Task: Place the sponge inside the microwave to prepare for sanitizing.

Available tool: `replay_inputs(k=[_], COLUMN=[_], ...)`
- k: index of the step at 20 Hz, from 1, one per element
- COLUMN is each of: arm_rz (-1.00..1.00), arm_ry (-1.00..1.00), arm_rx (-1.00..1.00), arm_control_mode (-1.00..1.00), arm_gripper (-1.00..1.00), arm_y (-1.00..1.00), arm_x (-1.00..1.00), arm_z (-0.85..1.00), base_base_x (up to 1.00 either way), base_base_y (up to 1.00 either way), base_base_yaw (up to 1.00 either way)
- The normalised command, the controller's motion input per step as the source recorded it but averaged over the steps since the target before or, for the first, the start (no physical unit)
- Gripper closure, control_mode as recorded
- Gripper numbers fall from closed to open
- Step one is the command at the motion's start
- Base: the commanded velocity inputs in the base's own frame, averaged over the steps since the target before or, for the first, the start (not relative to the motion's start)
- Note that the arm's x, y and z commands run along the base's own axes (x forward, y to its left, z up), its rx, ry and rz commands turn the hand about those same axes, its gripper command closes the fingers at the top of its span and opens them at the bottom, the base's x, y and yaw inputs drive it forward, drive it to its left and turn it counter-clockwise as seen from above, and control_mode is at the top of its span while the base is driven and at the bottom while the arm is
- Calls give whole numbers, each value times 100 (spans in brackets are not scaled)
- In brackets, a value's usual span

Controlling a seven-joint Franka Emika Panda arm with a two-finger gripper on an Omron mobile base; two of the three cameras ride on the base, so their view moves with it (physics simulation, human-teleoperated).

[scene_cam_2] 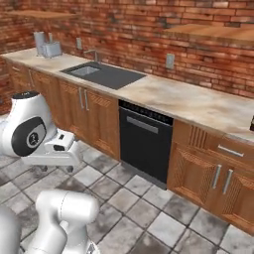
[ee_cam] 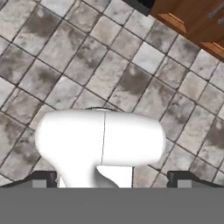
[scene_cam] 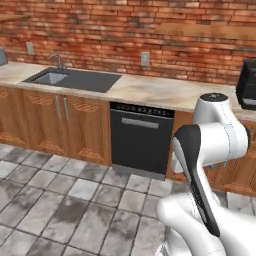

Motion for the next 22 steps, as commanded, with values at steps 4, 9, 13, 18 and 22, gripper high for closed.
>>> replay_inputs(k=[4, 9, 13, 18, 22], arm_rz=[0, 0, 0, 0, 0], arm_ry=[0, 0, 0, 0, 0], arm_rx=[0, 0, 0, 0, 0], arm_control_mode=[100, 100, 100, 100, 100], arm_gripper=[-100, -100, -100, -100, -100], arm_y=[0, 0, 0, 0, 0], arm_x=[0, 0, 0, 0, 0], arm_z=[0, 0, 0, 0, 0], base_base_x=[62, 57, 51, 48, 61], base_base_y=[-8, -11, -11, -4, 1], base_base_yaw=[-69, -70, -72, -75, -76])
